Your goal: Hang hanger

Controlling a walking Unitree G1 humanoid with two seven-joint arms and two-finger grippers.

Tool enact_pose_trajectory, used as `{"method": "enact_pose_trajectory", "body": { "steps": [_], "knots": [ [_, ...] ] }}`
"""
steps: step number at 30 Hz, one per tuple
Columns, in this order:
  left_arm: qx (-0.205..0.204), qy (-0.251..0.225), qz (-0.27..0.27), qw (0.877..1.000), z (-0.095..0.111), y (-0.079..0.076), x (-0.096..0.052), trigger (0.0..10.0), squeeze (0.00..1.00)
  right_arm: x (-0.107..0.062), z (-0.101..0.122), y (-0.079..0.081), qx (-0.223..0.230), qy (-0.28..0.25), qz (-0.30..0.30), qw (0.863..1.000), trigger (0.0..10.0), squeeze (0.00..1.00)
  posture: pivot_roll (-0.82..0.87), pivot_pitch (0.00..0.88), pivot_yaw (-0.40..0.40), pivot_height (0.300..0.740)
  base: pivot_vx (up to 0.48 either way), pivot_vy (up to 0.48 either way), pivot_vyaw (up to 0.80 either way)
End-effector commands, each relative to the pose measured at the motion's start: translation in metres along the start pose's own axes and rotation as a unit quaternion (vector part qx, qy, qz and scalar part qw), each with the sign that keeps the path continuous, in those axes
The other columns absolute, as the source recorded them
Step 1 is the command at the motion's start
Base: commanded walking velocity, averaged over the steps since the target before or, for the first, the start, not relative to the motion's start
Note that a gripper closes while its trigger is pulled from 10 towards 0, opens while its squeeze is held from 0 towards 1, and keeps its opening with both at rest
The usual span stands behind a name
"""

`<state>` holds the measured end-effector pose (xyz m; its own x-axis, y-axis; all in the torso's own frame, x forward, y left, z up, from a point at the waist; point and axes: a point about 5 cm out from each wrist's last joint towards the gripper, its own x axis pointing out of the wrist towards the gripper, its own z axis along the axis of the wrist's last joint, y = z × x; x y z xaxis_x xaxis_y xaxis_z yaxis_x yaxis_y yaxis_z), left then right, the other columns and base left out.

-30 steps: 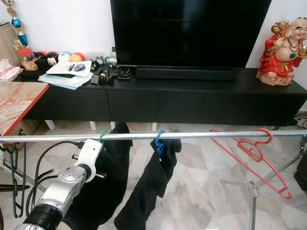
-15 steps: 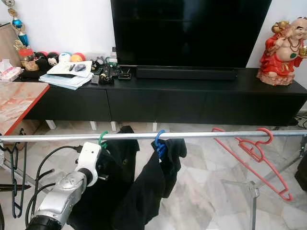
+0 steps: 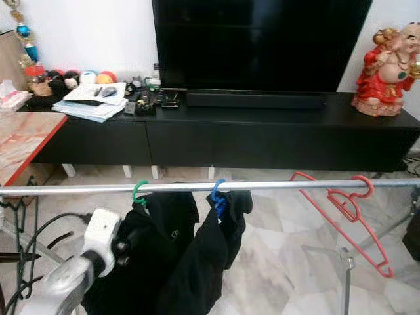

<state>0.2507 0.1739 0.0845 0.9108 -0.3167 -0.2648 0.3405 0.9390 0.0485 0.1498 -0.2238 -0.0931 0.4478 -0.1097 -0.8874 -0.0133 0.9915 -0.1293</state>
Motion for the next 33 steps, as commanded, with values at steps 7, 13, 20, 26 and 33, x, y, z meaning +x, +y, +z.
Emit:
{"method": "enact_pose_trajectory", "body": {
  "steps": [7, 13, 20, 26, 33],
  "knots": [
    [-0.007, 0.069, 0.094, 0.993, -0.038, 0.033, -0.035, 10.0, 1.00, 0.000, -0.001, 0.001, -0.002, 0.002, -0.001, 1.000, 10.0, 0.00, 0.18, 0.000, 0.004, 0.740, 0.000, 0.000, 0.00],
    [0.006, 0.193, 0.154, 0.969, -0.102, 0.054, -0.063, 10.0, 1.00, 0.000, -0.001, 0.004, -0.003, 0.002, 0.003, 1.000, 10.0, 0.00, 0.18, 0.000, 0.008, 0.740, 0.000, 0.000, 0.00],
    [-0.003, 0.265, 0.145, 0.953, -0.142, 0.042, -0.066, 10.0, 0.00, 0.000, -0.001, 0.006, 0.000, 0.001, 0.002, 1.000, 10.0, 0.00, 0.16, 0.000, 0.017, 0.740, 0.000, 0.000, 0.00],
    [-0.004, 0.180, 0.164, 0.970, -0.115, 0.044, -0.050, 10.0, 0.00, 0.000, -0.003, 0.007, 0.004, 0.001, 0.001, 1.000, 10.0, 0.00, 0.17, 0.000, 0.024, 0.740, 0.000, 0.000, 0.00],
    [0.005, 0.075, 0.235, 0.969, -0.087, 0.052, -0.051, 10.0, 0.00, 0.000, -0.005, 0.008, 0.004, 0.004, 0.005, 1.000, 10.0, 0.00, 0.17, 0.000, 0.031, 0.740, 0.000, -0.133, 0.00]
  ]
}}
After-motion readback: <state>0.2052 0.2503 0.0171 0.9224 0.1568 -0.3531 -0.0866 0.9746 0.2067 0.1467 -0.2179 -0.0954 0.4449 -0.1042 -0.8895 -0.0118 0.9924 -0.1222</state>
